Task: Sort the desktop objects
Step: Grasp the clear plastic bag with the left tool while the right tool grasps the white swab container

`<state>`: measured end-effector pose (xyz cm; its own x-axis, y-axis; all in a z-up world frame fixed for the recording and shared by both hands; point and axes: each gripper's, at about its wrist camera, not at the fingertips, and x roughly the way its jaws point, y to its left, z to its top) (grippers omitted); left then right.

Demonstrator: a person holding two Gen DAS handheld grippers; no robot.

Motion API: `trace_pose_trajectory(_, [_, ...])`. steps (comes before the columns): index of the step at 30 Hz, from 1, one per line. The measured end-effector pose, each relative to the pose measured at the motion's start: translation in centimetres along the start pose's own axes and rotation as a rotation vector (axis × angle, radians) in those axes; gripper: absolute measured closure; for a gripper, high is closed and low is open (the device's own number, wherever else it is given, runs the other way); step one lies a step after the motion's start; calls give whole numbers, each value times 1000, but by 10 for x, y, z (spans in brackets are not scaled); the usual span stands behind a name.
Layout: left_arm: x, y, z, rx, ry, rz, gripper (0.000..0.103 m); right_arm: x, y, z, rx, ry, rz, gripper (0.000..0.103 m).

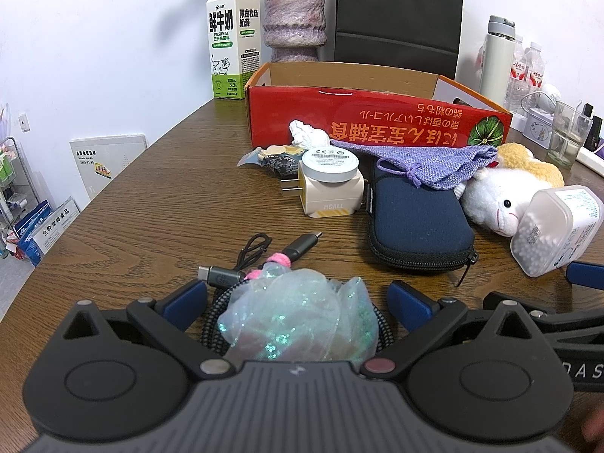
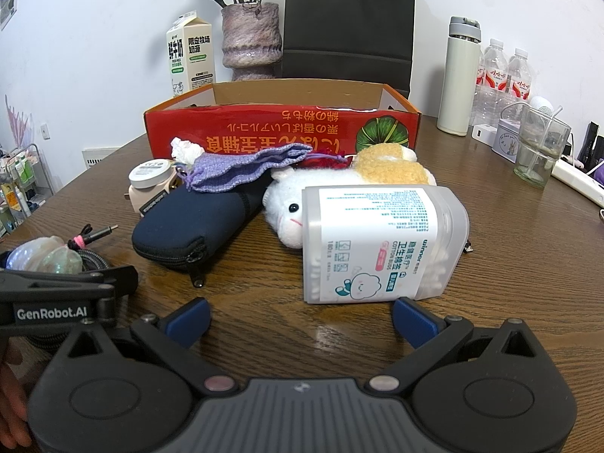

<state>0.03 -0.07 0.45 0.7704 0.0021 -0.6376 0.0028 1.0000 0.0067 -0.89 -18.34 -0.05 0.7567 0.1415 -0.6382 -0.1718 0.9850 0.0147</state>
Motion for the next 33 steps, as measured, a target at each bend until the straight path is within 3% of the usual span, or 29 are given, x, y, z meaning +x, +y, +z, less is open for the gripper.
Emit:
trace_pose_trajectory(6, [-36,12,-27,-22,-141,-30,0,-21,-6,-9,2,-13,10,0])
trace_pose_trajectory(10, [-50,23,-27,-16,-151,-77,0,-51,-18,-29,-6,-133,24,0])
trace_pose_trajectory(13, [-45,22,-19,-19,-133,-98,1,-56,-25,-21,-14,-185,-21,0])
trace_pose_trajectory(15, [-35,25,-17,-41,-93,-115,16,-55,-30,-11,-11,-207,-22,0])
trace_pose_trajectory(16, [-30,27,-14,-65,-61,-113,33,-50,-33,-5,-7,-198,-18,0])
trace_pose_trajectory(21, [-43,32,-18,-70,-103,-147,37,-18,-41,17,49,-152,12,4])
trace_pose_trajectory(23, [-52,32,-19,-62,-139,-167,37,-7,-43,19,73,-123,11,20])
trace_pose_trajectory(27, [-64,37,-19,-95,-206,-183,39,-5,-46,13,109,-133,23,20])
trace_pose_trajectory(29, [-68,38,-17,-95,-215,-209,72,-13,-48,10,130,-156,34,21])
trace_pose_trajectory(31, [-69,35,-15,-73,-203,-203,77,-24,-48,9,136,-188,34,21])
trace_pose_trajectory(33, [-69,31,-16,-39,-184,-175,73,-37,-47,7,133,-226,23,21])
